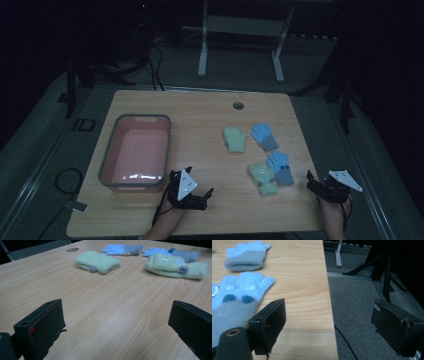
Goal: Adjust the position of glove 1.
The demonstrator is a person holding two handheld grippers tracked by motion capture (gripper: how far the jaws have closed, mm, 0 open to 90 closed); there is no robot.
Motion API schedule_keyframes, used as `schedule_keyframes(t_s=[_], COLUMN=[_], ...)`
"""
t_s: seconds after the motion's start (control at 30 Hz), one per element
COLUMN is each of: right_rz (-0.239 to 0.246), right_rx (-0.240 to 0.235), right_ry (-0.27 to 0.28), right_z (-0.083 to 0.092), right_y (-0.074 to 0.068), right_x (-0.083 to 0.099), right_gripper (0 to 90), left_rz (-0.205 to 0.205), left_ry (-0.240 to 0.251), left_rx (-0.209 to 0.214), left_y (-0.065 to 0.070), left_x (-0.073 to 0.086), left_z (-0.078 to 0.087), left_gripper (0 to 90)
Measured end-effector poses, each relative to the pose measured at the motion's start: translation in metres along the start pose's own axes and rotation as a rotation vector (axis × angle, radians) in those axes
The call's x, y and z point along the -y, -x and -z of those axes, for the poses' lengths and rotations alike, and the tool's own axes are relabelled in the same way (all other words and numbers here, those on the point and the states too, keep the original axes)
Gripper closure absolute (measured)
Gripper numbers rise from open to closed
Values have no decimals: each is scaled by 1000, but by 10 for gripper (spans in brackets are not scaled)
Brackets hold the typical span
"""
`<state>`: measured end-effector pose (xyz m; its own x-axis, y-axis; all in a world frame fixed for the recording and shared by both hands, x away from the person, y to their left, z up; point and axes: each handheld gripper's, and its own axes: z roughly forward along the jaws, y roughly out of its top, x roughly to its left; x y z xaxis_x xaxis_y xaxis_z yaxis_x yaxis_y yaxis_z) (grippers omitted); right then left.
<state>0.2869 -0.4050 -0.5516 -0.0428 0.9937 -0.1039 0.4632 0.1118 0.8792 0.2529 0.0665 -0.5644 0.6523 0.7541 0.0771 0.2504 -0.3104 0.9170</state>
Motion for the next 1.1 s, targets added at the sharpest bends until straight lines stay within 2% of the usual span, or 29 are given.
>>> schedule_keyframes(t_s=[0.2,0.27,0.33,0.5,0.73,0.8,0.87,1.1], right_rz=[-15,-22,-6,2,15,10,-15,2], right_rx=[4,-13,-13,-22,-24,-33,-51,-60], right_ry=[-24,-51,-81,-101,-83,-83,-73,-78], right_z=[-1,-2,-4,-4,-5,-4,-2,1], right_y=[0,0,0,0,-2,-2,-1,-3], right_x=[0,-1,-2,-3,-2,-3,-5,-8], right_gripper=[123,120,117,117,117,117,117,117], left_rz=[-3,-3,1,1,-2,-2,-1,-4], left_ry=[-1,-2,-1,-1,1,1,0,-4], left_rx=[3,5,5,7,6,7,8,8], left_y=[0,0,0,0,0,0,0,0], left_x=[0,0,0,0,0,0,0,0], left_z=[0,0,-1,0,-1,-1,-1,-1], left_gripper=[9,9,9,9,9,9,9,9])
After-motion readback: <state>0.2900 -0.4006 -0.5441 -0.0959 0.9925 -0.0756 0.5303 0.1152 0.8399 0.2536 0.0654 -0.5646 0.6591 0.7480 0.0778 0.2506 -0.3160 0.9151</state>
